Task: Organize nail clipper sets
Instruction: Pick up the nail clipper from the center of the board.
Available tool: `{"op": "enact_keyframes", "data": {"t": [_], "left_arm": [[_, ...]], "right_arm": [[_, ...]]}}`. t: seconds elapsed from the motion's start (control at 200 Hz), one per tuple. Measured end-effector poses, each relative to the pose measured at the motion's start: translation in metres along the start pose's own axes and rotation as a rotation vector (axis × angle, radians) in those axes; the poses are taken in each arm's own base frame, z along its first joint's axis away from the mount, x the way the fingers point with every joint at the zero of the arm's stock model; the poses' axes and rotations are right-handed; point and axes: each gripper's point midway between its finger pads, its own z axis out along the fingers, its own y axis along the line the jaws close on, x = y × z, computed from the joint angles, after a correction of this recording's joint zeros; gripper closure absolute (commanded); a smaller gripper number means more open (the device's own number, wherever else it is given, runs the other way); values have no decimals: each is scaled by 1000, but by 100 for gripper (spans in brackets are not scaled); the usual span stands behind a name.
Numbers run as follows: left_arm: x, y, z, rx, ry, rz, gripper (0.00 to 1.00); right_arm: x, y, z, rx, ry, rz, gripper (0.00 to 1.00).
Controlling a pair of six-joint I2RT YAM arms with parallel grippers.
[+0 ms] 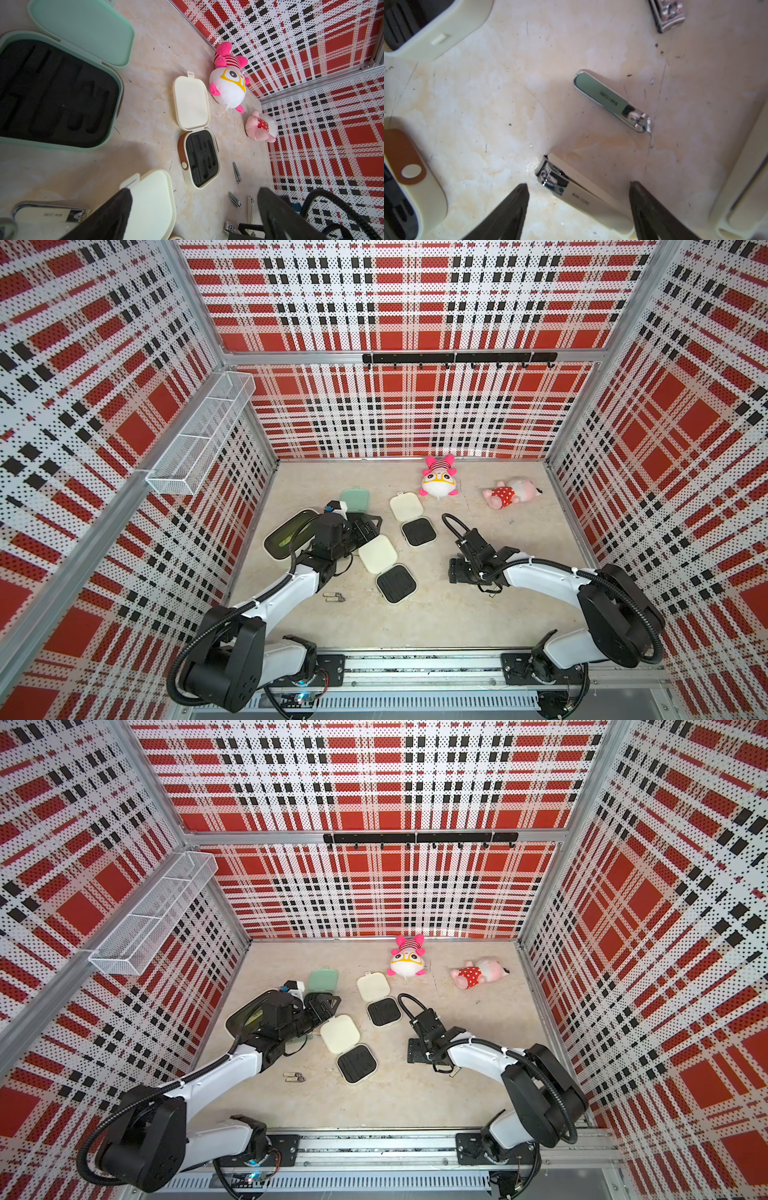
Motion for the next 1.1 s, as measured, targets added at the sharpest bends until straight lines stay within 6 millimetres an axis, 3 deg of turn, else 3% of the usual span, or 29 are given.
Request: {"op": "enact_keyframes", "data": {"t": [0.456, 0.882, 1.102], "left_arm": [[3, 3, 0, -5, 5, -2, 2], [17, 11, -10, -59, 51, 27, 1], [26, 23, -12, -100, 76, 31, 1]], "right_arm": [[22, 20, -2, -6, 39, -44, 56], [2, 29, 1, 83, 18, -76, 63], [4, 25, 7, 111, 36, -92, 69]]}}
